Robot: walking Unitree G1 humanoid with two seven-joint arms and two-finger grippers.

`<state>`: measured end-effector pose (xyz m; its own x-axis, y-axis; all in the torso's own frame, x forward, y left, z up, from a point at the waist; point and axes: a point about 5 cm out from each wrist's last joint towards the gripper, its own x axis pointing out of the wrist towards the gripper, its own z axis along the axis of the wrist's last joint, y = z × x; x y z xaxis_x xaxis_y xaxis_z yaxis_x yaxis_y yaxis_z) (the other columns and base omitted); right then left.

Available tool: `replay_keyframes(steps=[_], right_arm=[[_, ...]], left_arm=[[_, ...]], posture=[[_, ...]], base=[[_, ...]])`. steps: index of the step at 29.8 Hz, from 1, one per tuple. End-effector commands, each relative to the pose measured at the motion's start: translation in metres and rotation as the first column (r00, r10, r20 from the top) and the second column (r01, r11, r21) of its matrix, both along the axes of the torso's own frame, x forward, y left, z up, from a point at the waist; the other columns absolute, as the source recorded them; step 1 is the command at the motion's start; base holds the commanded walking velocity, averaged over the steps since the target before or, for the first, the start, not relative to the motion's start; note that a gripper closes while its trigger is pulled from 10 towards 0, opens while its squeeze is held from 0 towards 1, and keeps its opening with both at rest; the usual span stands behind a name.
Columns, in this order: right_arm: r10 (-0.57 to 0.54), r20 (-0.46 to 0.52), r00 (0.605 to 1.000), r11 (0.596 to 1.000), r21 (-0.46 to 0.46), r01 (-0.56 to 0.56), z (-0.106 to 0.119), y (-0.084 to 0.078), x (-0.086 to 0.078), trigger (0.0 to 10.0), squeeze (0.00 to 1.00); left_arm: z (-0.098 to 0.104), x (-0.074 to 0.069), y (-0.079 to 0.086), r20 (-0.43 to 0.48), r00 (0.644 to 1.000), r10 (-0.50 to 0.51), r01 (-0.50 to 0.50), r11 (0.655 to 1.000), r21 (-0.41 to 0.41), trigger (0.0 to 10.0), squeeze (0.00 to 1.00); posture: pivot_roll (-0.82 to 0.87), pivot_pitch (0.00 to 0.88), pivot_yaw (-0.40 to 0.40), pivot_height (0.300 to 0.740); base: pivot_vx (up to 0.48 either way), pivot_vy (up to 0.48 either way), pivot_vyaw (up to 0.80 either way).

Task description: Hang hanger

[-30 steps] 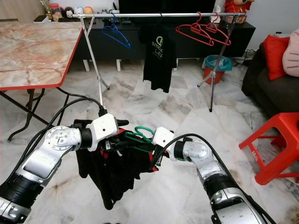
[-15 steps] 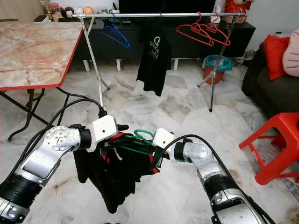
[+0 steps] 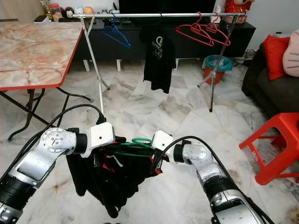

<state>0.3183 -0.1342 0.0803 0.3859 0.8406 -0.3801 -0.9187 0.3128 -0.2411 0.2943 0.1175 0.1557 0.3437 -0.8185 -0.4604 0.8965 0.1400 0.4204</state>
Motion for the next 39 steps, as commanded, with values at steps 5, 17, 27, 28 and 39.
replay_keyframes(steps=[5, 17, 27, 28, 39], right_arm=[[-0.026, 0.095, 0.995, 0.996, 0.085, 0.018, 0.026, 0.005, 0.013, 10.0, 0.27], [0.115, -0.036, 0.993, 0.993, 0.045, -0.114, 0.014, 0.006, -0.001, 10.0, 1.00], [0.224, -0.183, 0.957, 0.969, -0.065, -0.240, 0.000, -0.008, -0.017, 10.0, 1.00], [0.240, -0.198, 0.950, 0.962, -0.079, -0.260, -0.002, -0.010, -0.020, 10.0, 1.00], [0.099, -0.123, 0.988, 0.955, -0.268, -0.129, -0.002, -0.035, -0.008, 10.0, 0.00]], left_arm=[[-0.014, -0.006, 0.000, -0.064, 0.998, -0.021, 0.023, 0.999, 0.045, 0.0, 0.00], [-0.016, -0.006, 0.004, -0.077, 0.997, -0.021, 0.026, 0.997, 0.068, 0.0, 0.00], [-0.023, -0.008, 0.010, -0.089, 0.996, -0.024, 0.035, 0.991, 0.127, 0.0, 0.00], [-0.023, -0.008, 0.010, -0.090, 0.996, -0.023, 0.034, 0.991, 0.126, 0.0, 0.00], [-0.025, -0.008, 0.013, -0.103, 0.995, -0.014, 0.028, 0.990, 0.135, 0.0, 0.00]], posture=[[0.06, 0.000, -0.010, 0.740], [0.05, 0.000, -0.002, 0.740], [0.05, 0.000, 0.004, 0.740], [0.05, 0.000, 0.004, 0.740], [0.04, 0.000, 0.010, 0.740]], base=[[0.000, 0.000, 0.00], [0.000, 0.000, 0.00], [0.000, 0.000, 0.00], [0.000, 0.000, 0.00], [0.000, 0.000, 0.00]])
